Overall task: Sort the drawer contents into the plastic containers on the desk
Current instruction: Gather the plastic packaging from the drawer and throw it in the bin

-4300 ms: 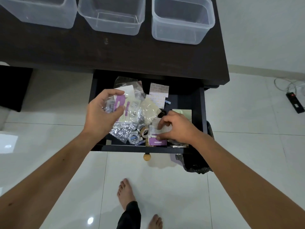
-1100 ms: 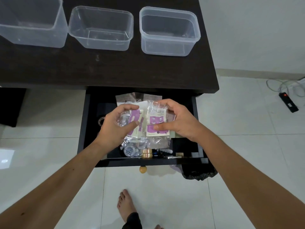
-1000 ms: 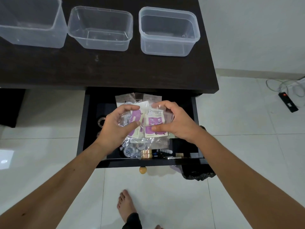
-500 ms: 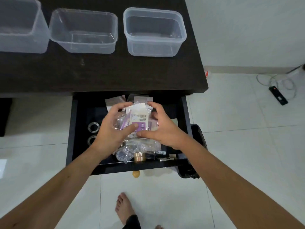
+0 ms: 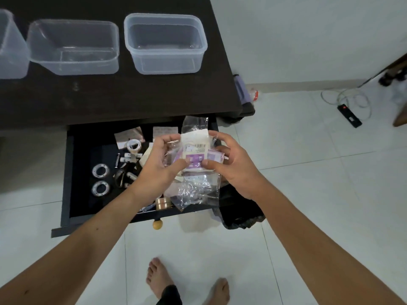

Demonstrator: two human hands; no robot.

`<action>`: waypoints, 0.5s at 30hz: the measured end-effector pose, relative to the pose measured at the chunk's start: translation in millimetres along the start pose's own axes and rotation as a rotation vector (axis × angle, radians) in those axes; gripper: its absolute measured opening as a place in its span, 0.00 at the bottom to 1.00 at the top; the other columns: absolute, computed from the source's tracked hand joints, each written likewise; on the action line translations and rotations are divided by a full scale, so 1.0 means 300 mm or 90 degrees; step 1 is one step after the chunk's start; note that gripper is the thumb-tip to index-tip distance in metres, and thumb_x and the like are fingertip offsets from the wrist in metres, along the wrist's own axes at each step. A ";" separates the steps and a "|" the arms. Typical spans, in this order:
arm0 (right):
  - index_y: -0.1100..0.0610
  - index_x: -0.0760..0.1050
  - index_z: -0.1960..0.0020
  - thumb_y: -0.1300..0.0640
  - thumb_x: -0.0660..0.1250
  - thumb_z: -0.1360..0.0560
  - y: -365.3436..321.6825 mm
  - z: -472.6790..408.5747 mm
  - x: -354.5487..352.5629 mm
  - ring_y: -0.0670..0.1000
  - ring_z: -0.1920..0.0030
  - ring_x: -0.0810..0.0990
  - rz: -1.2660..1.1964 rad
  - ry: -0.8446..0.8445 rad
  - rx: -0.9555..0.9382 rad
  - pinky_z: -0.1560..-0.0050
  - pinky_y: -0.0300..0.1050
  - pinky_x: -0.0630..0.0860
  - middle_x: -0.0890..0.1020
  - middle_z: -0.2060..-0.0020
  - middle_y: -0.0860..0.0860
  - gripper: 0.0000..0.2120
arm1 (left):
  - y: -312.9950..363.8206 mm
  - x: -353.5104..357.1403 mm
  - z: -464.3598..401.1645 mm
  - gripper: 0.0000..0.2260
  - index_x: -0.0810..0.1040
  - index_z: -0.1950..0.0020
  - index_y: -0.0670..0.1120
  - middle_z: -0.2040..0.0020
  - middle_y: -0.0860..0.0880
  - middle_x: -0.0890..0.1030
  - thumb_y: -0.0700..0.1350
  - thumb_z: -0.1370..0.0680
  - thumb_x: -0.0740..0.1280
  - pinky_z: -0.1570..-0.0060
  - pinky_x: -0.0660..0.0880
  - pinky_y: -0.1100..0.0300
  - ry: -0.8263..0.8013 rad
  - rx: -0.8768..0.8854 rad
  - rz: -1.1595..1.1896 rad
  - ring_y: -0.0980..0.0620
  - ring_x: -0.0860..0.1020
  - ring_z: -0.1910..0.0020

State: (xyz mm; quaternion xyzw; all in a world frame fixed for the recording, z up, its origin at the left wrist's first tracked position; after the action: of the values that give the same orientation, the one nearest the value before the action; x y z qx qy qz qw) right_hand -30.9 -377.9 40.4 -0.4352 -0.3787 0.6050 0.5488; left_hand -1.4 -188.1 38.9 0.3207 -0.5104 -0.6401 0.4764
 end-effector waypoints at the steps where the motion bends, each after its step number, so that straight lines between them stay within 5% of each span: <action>1: 0.41 0.73 0.28 0.62 0.79 0.26 -0.001 0.016 -0.034 0.54 0.42 0.86 -0.002 0.007 -0.001 0.44 0.59 0.85 0.83 0.42 0.54 0.32 | 0.007 0.033 0.000 0.22 0.70 0.32 0.51 0.38 0.52 0.80 0.33 0.20 0.70 0.50 0.82 0.62 -0.012 0.004 0.003 0.60 0.84 0.44; 8: 0.48 0.73 0.29 0.64 0.78 0.26 0.071 0.168 -0.341 0.59 0.42 0.86 -0.078 0.086 0.047 0.50 0.58 0.86 0.84 0.42 0.56 0.30 | 0.021 0.325 -0.014 0.26 0.74 0.30 0.54 0.34 0.46 0.81 0.45 0.26 0.76 0.38 0.81 0.46 -0.060 0.013 0.001 0.46 0.82 0.36; 13: 0.57 0.74 0.30 0.59 0.81 0.32 0.187 0.266 -0.549 0.62 0.40 0.85 -0.121 0.147 0.087 0.53 0.59 0.85 0.83 0.37 0.59 0.33 | -0.036 0.584 -0.026 0.18 0.77 0.32 0.55 0.37 0.49 0.81 0.41 0.20 0.73 0.43 0.83 0.55 -0.075 -0.007 0.020 0.48 0.83 0.39; 15: 0.56 0.76 0.32 0.60 0.80 0.32 0.236 0.297 -0.611 0.59 0.44 0.86 -0.125 0.156 0.102 0.53 0.60 0.85 0.83 0.38 0.60 0.29 | -0.088 0.667 -0.027 0.17 0.77 0.31 0.54 0.38 0.50 0.81 0.41 0.18 0.71 0.42 0.83 0.52 -0.080 -0.028 0.010 0.48 0.83 0.40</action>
State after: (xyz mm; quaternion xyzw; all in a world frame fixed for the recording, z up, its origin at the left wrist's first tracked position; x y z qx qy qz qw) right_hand -135.2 -566.2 24.3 -0.4215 -0.3003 0.5188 0.6804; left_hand -69.6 -377.7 26.4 0.2654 -0.5272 -0.6666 0.4552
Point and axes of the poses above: each hand's wrist, its own z-axis away from the middle knuckle, its own x-axis out of the palm, y = z × x, the point moved 6 cm from there along -z, towards the middle knuckle
